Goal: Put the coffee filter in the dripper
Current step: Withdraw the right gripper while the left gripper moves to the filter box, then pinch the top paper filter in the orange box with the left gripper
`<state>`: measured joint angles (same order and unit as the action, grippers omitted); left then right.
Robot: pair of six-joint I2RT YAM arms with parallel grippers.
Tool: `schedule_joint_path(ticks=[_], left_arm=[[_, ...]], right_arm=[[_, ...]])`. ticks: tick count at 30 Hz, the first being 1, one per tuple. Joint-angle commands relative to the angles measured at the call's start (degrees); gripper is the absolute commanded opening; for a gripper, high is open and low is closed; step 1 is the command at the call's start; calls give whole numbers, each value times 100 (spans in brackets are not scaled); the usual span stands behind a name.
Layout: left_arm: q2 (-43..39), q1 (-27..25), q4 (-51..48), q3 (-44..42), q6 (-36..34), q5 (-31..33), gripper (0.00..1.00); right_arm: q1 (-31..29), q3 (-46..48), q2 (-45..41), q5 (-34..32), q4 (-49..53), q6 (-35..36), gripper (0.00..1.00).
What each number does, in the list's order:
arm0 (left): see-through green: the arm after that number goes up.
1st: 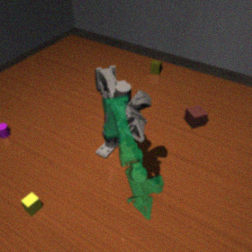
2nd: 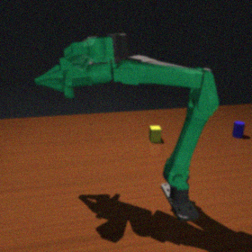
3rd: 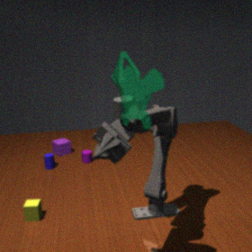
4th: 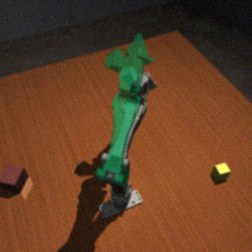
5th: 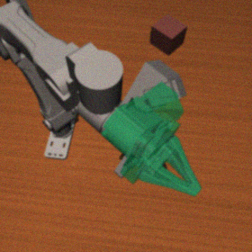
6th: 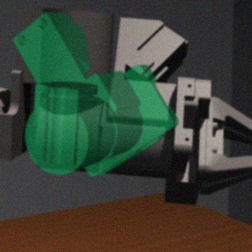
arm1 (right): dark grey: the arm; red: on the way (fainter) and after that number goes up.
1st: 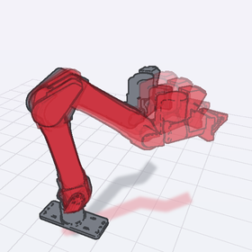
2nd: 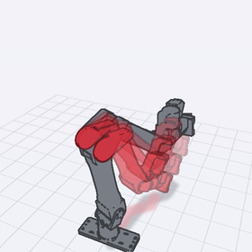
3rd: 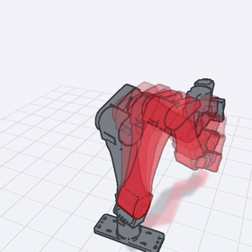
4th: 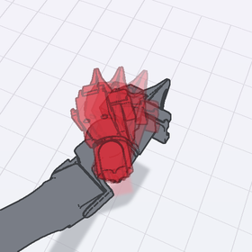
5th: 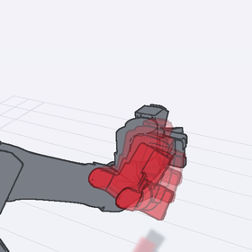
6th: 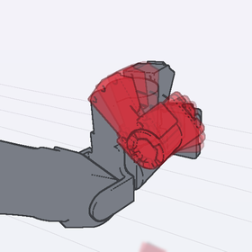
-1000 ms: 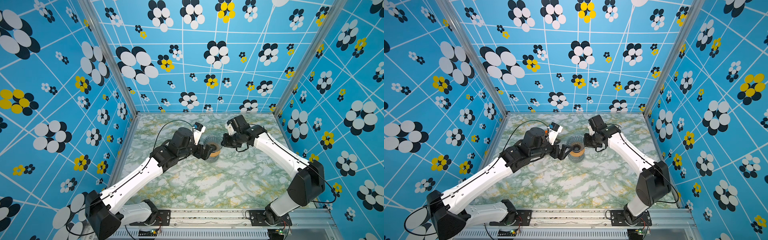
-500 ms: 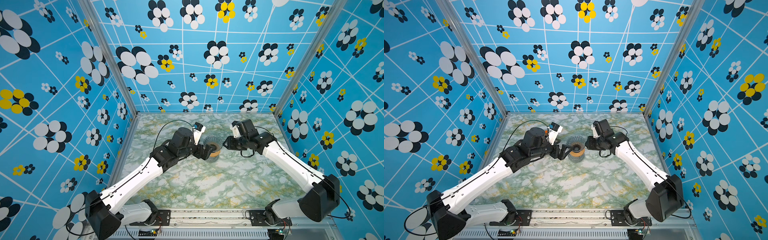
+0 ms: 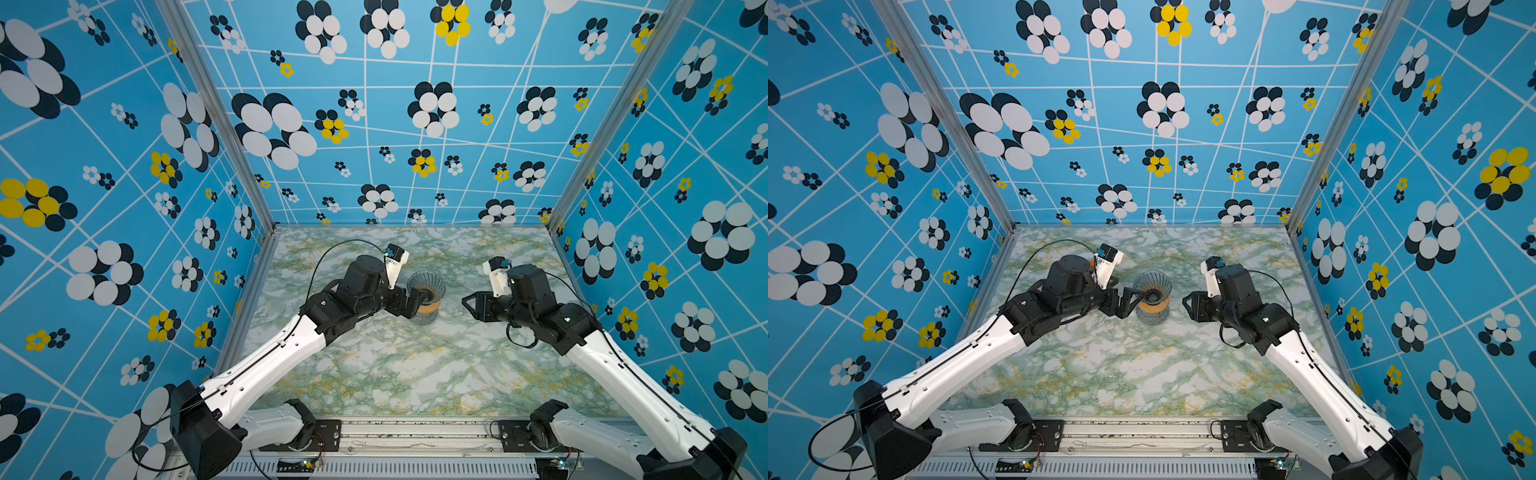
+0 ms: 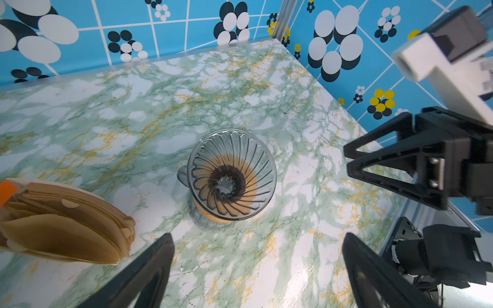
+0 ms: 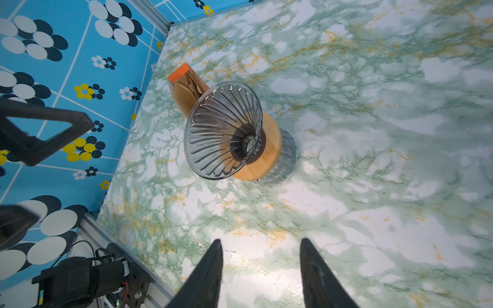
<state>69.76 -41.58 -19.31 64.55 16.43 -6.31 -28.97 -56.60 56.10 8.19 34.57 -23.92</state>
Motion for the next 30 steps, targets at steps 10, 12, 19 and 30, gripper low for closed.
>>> schedule_joint_path(ticks=[10, 12, 19, 30], left_arm=[[157, 277, -1519, 305, 1080, 2075, 94], [312, 474, -1921, 485, 1192, 2246, 92], [676, 1361, -2423, 825, 1221, 2375, 81], [1792, 1983, -1818, 796, 1289, 1673, 81]], right_arm=[[23, 2, -1799, 27, 1438, 566, 69], [22, -44, -2011, -4, 1625, 633, 72], [23, -238, -2499, -368, 2238, 813, 75], [25, 143, -2795, -287, 2149, 708, 76]])
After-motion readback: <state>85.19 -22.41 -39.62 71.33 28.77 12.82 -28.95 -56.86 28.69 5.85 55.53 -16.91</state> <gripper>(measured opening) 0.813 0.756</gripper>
